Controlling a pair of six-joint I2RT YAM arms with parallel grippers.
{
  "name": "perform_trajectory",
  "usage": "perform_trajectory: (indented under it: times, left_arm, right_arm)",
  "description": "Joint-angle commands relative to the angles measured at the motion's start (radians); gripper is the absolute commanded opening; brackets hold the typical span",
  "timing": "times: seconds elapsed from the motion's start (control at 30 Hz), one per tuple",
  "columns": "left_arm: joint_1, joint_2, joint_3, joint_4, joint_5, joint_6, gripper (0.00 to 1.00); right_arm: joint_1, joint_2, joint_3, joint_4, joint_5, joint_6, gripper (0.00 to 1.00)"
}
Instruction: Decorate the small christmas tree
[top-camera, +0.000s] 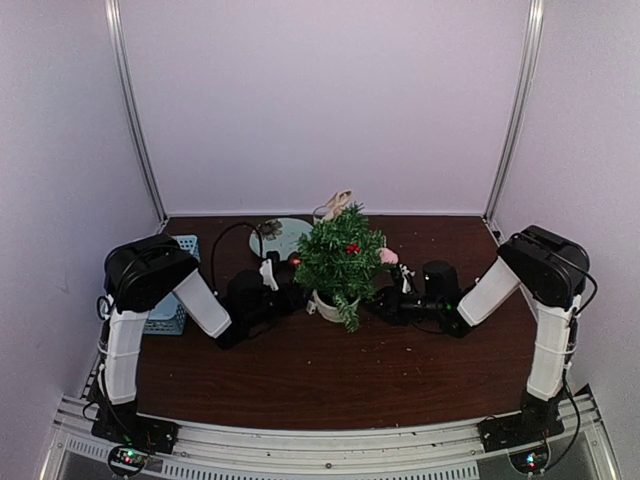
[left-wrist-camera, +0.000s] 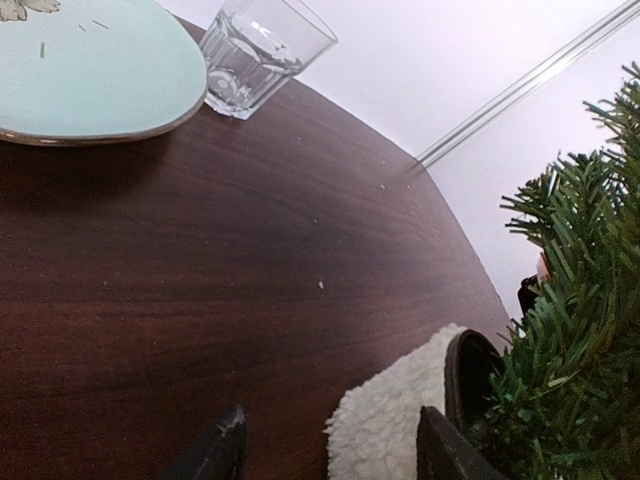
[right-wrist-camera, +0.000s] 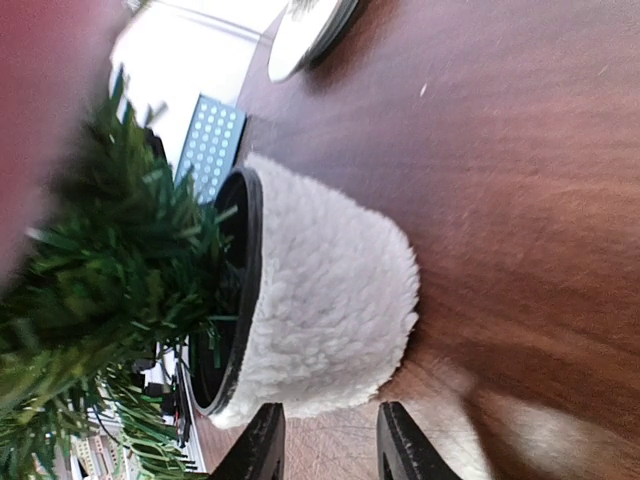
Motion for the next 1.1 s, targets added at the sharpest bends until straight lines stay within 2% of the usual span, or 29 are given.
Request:
perform_trajectory:
  times: [0.0, 0.37, 0.5, 0.7, 0.9, 1.07]
  left_arm:
    - [0.011, -0.012, -0.068, -0.024, -0.046, -0.040, 0.58]
    - [0.047, -0.129, -0.161, -0.154, -0.194, -0.034, 0.61]
    - [0.056, -0.231, -0.180, -0.254, -0.236, 0.038, 0.61]
    - [0.076, -0.515, -0.129, -0.652, -0.364, 0.210, 0.67]
    - [0.139, -0.758, -0.010, -1.090, -0.475, 0.349, 0.76]
    - [0.266, -0.886, 0.098, -1.486, -0.436, 0.344, 0.97]
  right_arm:
    - [-0.022, -0.037, -0.032, 0.042, 0.053, -0.007, 0.33]
    - [-0.085, -0.089, -0.114, 0.036, 0.099, -0.020, 0.33]
    - [-0.131, -0.140, -0.154, 0.019, 0.116, -0.036, 0.34]
    - [-0.230, -0.267, -0.195, -0.079, 0.113, -0.090, 0.34]
    - [-0.299, -0.466, -0.149, -0.377, 0.157, -0.260, 0.35]
    - [-0.316, -0.609, -0.074, -0.649, 0.227, -0.419, 0.37]
